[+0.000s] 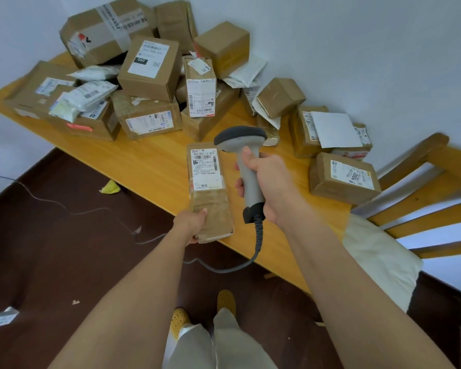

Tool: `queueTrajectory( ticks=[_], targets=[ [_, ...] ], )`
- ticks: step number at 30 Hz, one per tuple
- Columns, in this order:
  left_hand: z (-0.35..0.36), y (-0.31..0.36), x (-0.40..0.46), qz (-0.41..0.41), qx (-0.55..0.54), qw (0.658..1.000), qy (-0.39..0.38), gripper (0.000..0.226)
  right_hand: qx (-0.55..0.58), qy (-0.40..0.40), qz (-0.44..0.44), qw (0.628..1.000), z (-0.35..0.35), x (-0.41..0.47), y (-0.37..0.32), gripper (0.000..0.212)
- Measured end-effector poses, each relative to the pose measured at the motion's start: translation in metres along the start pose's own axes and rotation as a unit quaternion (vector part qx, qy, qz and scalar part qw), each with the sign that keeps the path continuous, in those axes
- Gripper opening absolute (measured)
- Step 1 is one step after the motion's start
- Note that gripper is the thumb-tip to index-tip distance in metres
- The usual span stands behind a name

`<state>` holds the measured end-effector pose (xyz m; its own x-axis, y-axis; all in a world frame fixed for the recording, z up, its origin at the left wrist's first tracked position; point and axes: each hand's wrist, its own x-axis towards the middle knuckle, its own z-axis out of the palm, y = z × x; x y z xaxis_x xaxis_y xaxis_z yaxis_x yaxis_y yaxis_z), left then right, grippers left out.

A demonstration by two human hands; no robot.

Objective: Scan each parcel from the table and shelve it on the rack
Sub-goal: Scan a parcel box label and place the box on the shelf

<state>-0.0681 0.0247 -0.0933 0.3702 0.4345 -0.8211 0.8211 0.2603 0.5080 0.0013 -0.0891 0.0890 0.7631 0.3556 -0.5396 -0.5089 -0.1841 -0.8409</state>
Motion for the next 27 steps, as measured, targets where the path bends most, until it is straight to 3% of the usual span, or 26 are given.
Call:
queueTrajectory(
  ticks=[9,13,16,21,27],
  targets=[
    [-0.005,0.0,0.004,-0.02,-0.04,0.999,-0.015,0.053,-0.019,0.005,-0.021,1.0,-0.005,0.008,0.011,0.011],
    [-0.01,-0.002,0.017,0.009,-0.072,0.997,-0.04,0.061,-0.049,0.014,0.042,0.998,-0.012,0.035,0.052,0.018],
    [-0.012,-0.009,0.023,0.006,-0.119,0.989,-0.087,0.041,-0.064,0.009,0.09,0.994,-0.012,0.052,0.085,0.027],
    [-0.018,-0.02,0.019,0.005,-0.18,0.973,-0.143,0.028,-0.056,-0.032,0.118,0.991,-0.002,0.064,0.109,0.029],
    [-0.055,-0.047,0.004,0.022,-0.33,0.938,-0.101,0.043,-0.113,-0.098,0.065,0.987,0.035,0.064,0.1,0.028]
  ],
)
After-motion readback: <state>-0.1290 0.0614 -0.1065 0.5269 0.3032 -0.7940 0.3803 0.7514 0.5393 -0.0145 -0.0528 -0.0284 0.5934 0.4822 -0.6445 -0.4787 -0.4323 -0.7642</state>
